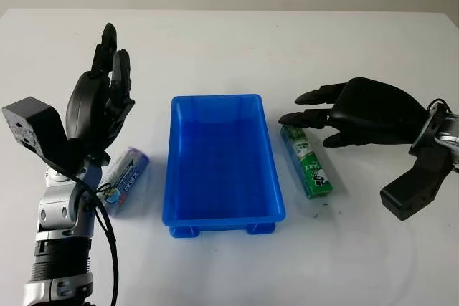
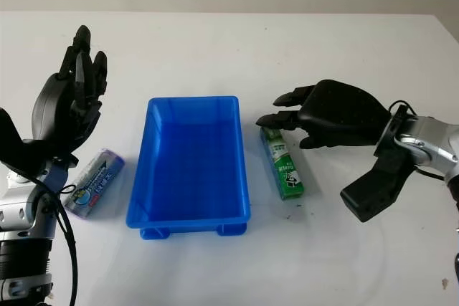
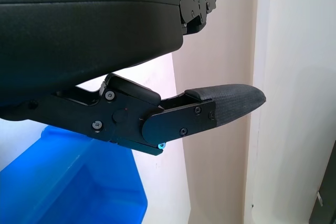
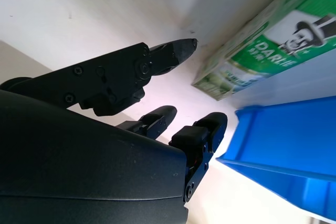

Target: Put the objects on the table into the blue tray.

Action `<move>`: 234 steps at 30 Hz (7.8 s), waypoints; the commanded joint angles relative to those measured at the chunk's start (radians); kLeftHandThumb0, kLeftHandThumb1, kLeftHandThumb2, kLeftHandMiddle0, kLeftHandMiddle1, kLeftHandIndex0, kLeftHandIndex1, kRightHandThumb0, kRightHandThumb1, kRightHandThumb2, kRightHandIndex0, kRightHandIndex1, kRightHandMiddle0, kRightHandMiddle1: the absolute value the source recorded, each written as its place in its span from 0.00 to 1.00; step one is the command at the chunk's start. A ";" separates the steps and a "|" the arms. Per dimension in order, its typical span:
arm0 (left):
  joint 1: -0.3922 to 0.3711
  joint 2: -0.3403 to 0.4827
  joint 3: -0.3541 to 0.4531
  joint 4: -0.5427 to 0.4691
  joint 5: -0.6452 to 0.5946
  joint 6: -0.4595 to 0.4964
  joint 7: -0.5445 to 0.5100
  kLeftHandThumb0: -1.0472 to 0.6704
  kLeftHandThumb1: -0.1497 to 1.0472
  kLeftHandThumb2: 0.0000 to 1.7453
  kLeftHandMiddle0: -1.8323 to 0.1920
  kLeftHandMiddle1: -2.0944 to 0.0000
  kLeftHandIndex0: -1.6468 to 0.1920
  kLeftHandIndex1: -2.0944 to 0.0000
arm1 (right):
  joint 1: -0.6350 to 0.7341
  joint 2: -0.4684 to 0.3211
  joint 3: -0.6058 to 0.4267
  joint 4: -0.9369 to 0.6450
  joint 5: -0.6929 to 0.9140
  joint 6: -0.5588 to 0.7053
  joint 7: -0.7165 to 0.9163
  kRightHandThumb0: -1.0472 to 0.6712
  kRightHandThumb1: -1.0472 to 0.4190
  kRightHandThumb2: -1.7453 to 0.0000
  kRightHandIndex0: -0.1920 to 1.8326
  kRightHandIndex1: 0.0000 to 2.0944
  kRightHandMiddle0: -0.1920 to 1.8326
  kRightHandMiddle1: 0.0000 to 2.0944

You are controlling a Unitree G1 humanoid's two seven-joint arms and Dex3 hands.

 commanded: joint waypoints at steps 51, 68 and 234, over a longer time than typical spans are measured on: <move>-0.004 0.012 0.016 -0.059 -0.012 0.047 -0.001 0.18 1.00 0.35 1.00 1.00 1.00 1.00 | -0.010 -0.065 0.224 -0.051 -0.241 0.168 -0.226 0.27 0.00 0.77 0.65 1.00 0.43 1.00; -0.005 0.012 0.014 -0.050 -0.007 0.041 0.003 0.19 1.00 0.36 1.00 1.00 1.00 1.00 | -0.217 -0.016 0.157 0.134 -0.151 0.322 -0.245 0.31 0.00 0.86 0.52 1.00 0.40 1.00; 0.184 0.211 -0.177 -0.722 1.788 0.091 -0.428 0.33 1.00 0.15 0.63 0.00 0.79 0.00 | 0.472 0.631 -0.657 -0.555 1.225 0.948 0.487 0.16 0.00 0.71 0.00 0.00 0.00 0.00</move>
